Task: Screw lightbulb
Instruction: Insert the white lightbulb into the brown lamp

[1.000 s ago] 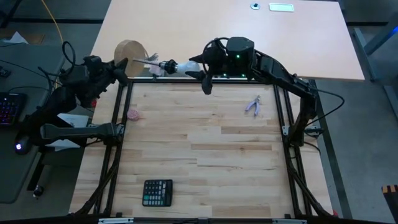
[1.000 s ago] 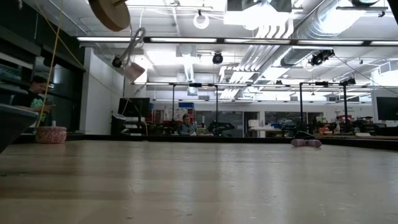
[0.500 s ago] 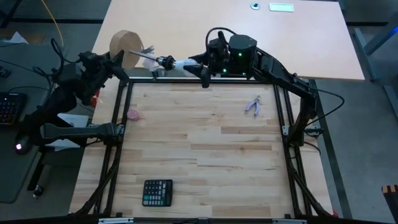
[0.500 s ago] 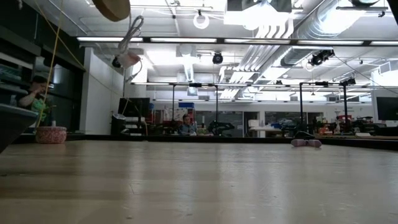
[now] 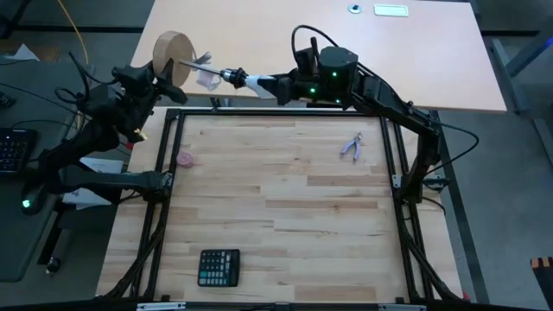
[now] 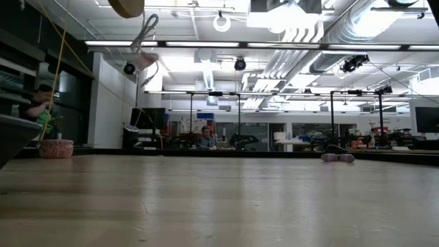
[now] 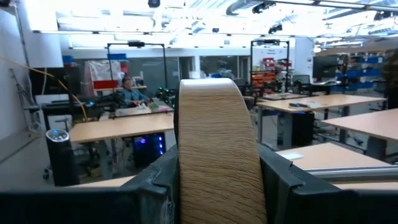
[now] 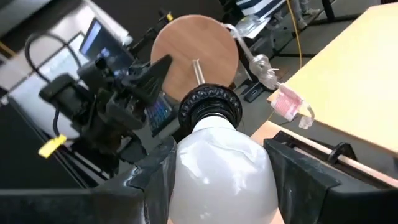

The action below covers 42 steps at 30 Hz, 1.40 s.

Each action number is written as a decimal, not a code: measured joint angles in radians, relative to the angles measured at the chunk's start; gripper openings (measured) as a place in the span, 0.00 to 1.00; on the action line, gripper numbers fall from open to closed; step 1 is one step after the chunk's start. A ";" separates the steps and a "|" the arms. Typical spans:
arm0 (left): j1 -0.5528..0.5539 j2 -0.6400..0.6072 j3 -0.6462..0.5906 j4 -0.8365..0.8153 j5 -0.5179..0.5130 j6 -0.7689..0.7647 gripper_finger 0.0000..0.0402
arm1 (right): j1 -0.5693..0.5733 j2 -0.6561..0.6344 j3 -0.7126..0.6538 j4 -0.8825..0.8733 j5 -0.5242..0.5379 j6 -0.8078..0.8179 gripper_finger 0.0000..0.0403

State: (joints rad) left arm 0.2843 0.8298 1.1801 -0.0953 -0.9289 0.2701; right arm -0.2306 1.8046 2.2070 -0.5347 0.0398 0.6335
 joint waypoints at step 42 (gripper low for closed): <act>-0.085 -0.012 -0.007 0.130 0.000 0.191 0.30 | 0.008 0.000 0.002 -0.088 0.143 0.713 0.54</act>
State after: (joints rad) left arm 0.1989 0.8179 1.1728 0.0343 -0.9288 0.4612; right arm -0.2226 1.8046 2.2093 -0.6228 0.1825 1.3469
